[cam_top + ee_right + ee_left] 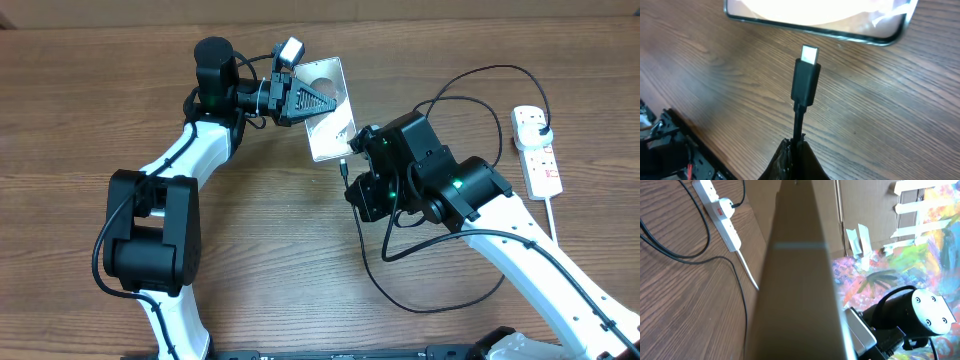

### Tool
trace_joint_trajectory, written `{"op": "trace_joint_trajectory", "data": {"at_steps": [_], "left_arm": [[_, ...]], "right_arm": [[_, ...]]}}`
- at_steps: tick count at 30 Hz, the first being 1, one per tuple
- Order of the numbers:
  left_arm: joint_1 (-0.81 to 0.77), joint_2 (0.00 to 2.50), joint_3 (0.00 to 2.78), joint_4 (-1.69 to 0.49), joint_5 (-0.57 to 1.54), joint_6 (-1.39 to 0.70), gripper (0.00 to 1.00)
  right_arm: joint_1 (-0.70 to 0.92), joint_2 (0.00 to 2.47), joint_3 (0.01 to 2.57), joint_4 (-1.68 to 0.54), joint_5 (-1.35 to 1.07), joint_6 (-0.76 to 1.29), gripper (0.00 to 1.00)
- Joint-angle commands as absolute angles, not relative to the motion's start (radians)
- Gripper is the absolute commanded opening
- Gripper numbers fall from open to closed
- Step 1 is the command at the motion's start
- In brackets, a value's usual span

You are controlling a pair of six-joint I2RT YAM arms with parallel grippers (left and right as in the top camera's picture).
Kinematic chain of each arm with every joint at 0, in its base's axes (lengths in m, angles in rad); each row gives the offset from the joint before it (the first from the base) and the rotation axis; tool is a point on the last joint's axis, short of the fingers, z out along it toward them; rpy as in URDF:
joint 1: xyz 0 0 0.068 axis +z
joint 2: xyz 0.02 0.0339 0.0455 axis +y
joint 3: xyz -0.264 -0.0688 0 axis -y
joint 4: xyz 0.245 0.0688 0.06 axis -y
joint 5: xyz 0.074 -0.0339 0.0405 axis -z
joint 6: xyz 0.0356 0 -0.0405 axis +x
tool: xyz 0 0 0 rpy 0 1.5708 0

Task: Plug charger to phone and switch on socket
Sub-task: 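Push the USB-C plug into the phone's bottom port with the right gripper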

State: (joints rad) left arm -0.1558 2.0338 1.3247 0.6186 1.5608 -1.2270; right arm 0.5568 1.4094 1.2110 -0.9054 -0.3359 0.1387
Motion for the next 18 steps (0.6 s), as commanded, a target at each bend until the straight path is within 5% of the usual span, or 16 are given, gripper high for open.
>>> {"op": "trace_joint_trajectory", "data": {"at_steps": [1, 18], "left_arm": [[-0.156, 2.039, 1.349, 0.626, 1.582, -1.202, 0.04], [-0.158, 2.039, 1.349, 0.625, 1.582, -1.162, 0.04]], "right_arm": [[0.555, 1.409, 1.245, -0.898, -0.37, 0.147, 0.04], [0.555, 1.409, 1.245, -0.867, -0.375, 0.13, 0.04]]}}
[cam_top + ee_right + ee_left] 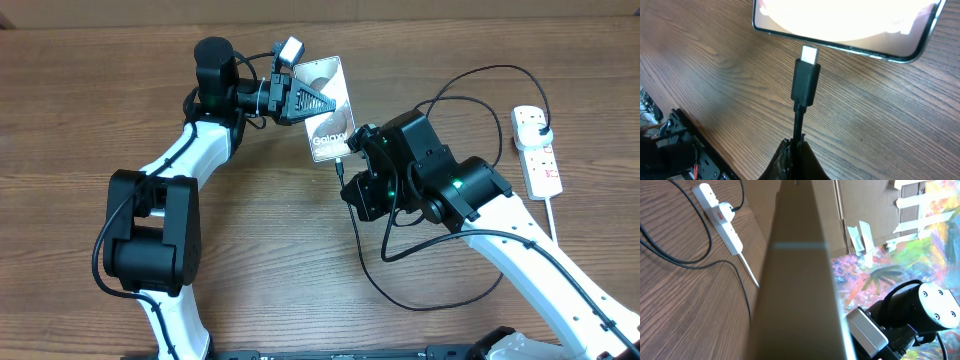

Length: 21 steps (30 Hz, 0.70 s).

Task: Plug charger to phone and switch on socket
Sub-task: 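Push the USB-C plug into the phone's bottom port with the right gripper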

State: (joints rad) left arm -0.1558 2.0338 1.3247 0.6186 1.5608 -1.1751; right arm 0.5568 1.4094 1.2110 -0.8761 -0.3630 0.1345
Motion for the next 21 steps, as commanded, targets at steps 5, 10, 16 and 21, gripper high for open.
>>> {"op": "trace_joint_trajectory", "data": {"at_steps": [5, 10, 16, 21], "left_arm": [[-0.158, 2.039, 1.349, 0.625, 1.582, -1.193, 0.04], [-0.158, 2.039, 1.349, 0.625, 1.582, -1.238, 0.04], [-0.158, 2.039, 1.349, 0.625, 1.582, -1.253, 0.04], [-0.158, 2.039, 1.349, 0.625, 1.582, -1.253, 0.04]], "right_arm": [[0.555, 1.409, 1.245, -0.869, -0.375, 0.13, 0.04], [0.554, 1.409, 1.245, -0.869, -0.375, 0.13, 0.04], [0.555, 1.409, 1.245, -0.868, -0.375, 0.13, 0.04], [0.554, 1.409, 1.245, -0.865, -0.375, 0.13, 0.04]]}}
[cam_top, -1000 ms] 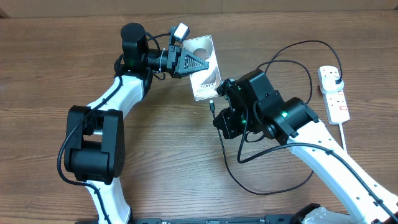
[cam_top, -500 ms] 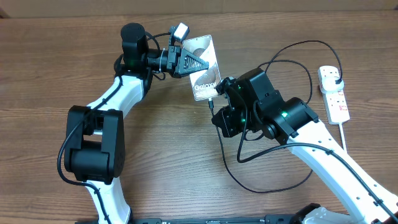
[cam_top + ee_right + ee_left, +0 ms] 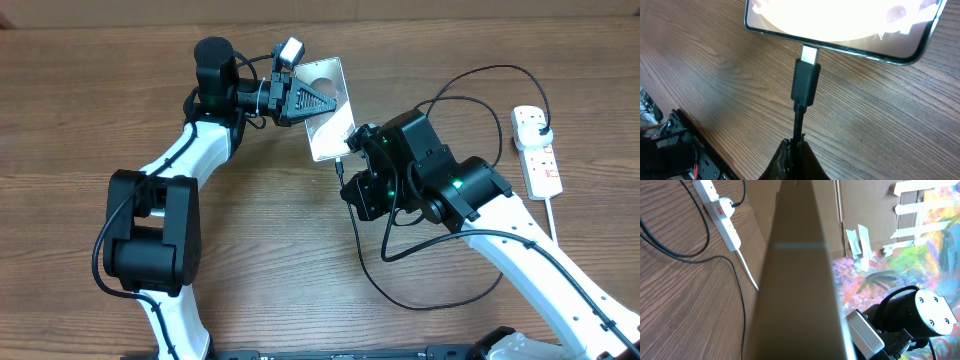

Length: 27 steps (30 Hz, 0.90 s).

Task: Plug charger to phone and switch on socket
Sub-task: 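Push the USB-C plug into the phone's bottom port with the right gripper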

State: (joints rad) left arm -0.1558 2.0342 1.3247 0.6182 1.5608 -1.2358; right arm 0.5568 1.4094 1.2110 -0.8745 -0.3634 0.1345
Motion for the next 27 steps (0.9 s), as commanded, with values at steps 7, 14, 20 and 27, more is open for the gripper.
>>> {"op": "trace_joint_trajectory", "data": {"at_steps": [7, 14, 20, 27], "left_arm": [[-0.158, 2.039, 1.349, 0.625, 1.582, -1.252, 0.04], [-0.158, 2.039, 1.349, 0.626, 1.582, -1.24, 0.04], [-0.158, 2.039, 1.349, 0.625, 1.582, -1.219, 0.04], [-0.158, 2.039, 1.349, 0.625, 1.582, -1.219, 0.04]], "right_arm": [[0.554, 1.409, 1.245, -0.845, -0.375, 0.13, 0.04], [0.554, 1.409, 1.245, -0.837, -0.319, 0.13, 0.04], [0.554, 1.409, 1.245, -0.772, -0.307, 0.13, 0.04], [0.554, 1.409, 1.245, -0.742, -0.209, 0.13, 0.04]]}}
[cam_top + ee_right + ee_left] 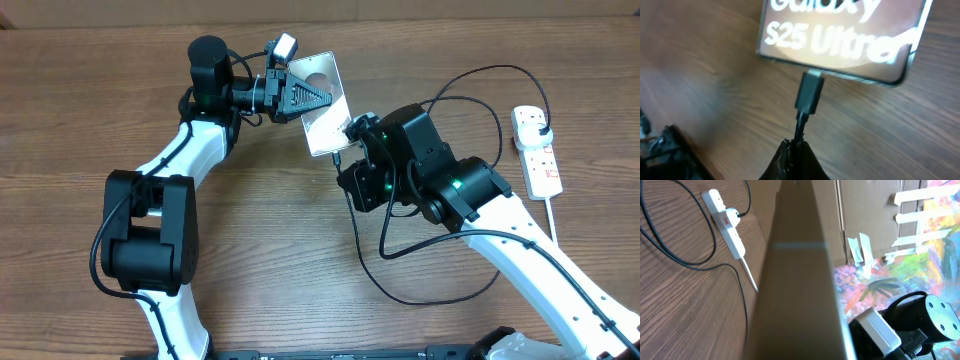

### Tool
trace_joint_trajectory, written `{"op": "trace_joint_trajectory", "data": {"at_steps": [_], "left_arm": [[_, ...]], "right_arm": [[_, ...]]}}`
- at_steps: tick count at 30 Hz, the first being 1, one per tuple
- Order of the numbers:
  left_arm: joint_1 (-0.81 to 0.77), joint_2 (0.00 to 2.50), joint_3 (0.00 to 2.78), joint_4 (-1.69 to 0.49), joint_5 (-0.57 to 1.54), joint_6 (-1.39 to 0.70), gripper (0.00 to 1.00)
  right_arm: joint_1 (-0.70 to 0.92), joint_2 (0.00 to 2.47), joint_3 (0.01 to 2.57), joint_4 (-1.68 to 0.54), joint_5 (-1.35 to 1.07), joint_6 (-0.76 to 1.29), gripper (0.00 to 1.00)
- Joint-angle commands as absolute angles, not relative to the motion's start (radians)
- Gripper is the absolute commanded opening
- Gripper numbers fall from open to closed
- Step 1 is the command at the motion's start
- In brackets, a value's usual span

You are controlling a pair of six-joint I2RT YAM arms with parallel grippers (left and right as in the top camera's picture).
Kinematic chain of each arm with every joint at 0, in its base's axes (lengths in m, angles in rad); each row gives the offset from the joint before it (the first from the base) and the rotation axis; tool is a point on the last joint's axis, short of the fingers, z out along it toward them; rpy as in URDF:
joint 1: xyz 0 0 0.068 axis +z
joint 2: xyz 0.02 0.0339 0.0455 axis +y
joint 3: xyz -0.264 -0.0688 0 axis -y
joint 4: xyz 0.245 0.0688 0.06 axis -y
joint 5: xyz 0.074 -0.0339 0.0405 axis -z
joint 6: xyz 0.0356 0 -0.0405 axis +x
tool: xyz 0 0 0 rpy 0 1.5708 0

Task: Plug charger to phone and switch on socket
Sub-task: 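Push the USB-C plug into the phone's bottom port with the right gripper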

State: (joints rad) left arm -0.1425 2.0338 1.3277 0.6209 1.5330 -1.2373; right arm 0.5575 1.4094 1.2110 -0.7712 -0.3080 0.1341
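My left gripper (300, 97) is shut on the phone (322, 108) and holds it tilted above the table. In the left wrist view the phone's edge (797, 280) fills the middle. The phone screen (840, 35) is lit and reads "Galaxy S25 Ultra". My right gripper (799, 146) is shut on the black charger cable just behind the plug (809, 94). The plug's tip meets the phone's bottom edge and its metal end is almost hidden. The white power strip (536, 150) lies at the far right with a plug in it.
The black cable (470, 82) loops from the power strip (727, 225) across the wooden table (300, 260) and under my right arm. Cardboard and a colourful sheet stand behind the table in the left wrist view.
The plug's metal tip, which then showed just touching the phone's edge, is now nearly hidden in it. The screen now shows text. Phone and left gripper stand slightly further left.
At first the plug's tip stood a short gap below the phone's bottom edge. Then the gap had closed to almost nothing, then the tip touched the edge. Now the tip is nearly out of sight at the edge and the screen is lit with text.
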Motion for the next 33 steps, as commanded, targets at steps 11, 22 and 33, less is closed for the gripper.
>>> {"op": "trace_joint_trajectory", "data": {"at_steps": [11, 22, 33], "left_arm": [[-0.158, 2.039, 1.349, 0.626, 1.582, -1.218, 0.04], [-0.158, 2.039, 1.349, 0.626, 1.582, -1.218, 0.04], [-0.158, 2.039, 1.349, 0.625, 1.582, -1.218, 0.04]], "right_arm": [[0.579, 1.398, 1.246, -0.788, -0.188, 0.13, 0.38], [0.68, 1.378, 1.245, -0.812, -0.034, 0.187, 0.63], [0.687, 1.431, 1.245, -0.777, 0.032, 0.221, 0.24]]}}
